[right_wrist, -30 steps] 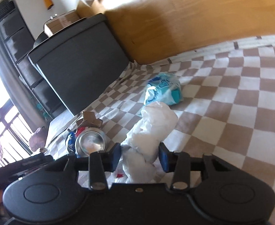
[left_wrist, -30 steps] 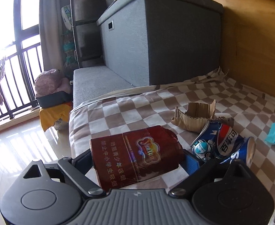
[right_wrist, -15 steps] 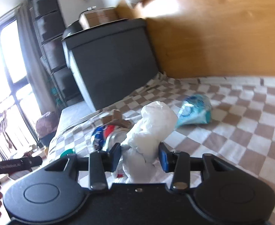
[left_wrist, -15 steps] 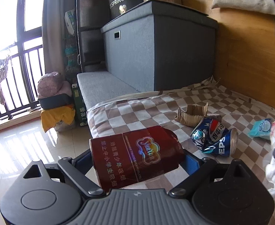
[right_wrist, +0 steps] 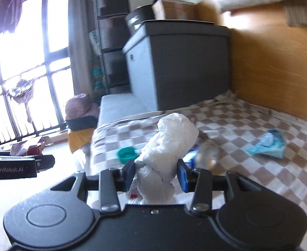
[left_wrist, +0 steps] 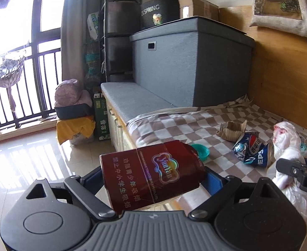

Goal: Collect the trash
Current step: 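Carry the red box and white bag with both tools over the wastebasket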

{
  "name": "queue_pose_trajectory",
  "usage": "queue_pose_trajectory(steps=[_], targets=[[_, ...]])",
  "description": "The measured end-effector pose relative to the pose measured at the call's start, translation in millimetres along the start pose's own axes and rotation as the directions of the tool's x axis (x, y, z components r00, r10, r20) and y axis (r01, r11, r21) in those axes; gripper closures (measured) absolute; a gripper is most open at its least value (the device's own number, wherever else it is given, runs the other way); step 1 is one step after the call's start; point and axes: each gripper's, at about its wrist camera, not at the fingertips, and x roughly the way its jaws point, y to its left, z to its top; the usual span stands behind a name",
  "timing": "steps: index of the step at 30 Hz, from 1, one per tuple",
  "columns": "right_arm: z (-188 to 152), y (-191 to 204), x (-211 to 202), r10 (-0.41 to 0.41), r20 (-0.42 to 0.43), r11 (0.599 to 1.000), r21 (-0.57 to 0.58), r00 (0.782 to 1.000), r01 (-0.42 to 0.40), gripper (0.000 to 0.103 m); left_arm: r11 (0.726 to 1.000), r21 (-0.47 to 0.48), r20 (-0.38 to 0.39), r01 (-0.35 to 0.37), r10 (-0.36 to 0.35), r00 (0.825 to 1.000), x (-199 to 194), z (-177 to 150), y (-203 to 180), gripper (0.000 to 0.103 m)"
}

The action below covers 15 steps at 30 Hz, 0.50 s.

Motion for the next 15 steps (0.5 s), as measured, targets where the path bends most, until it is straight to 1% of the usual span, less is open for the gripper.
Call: queue_pose_trajectory(steps=[3,9,12,15], targets=[[2.3,23.6,4.4,0.022,-0.016,0.999,-0.041,1.0,-0.023,0.059,1.0,-0.023,-0.006,-0.02,0.019,1.0,-7.8,-7.7,22.9,0.008],[-0.8,70.6,12.8,0.074,-0.054,0.991,-0.104,0.996,-0.079,0.059,0.992,-0.102,-0.019,-0.075,0.073,0.997,-20.4,-25.2,70.4,0.008],[-9.2,93.1,14.9,0.098,-0.075,0.985,-0.131,0.992,-0.108,0.059,0.984,-0.141,-0.034,-0.11,0.106,0.994,-22.4,-38.1,90.8,0.008],[-20.1,115.6,19.2,0.121,-0.109,0.976,-0.169,0.987,-0.138,0.059,0.974,-0.184,-0.058,-0.129,0.12,0.991,-21.5,-53.9,107.9,0.008]])
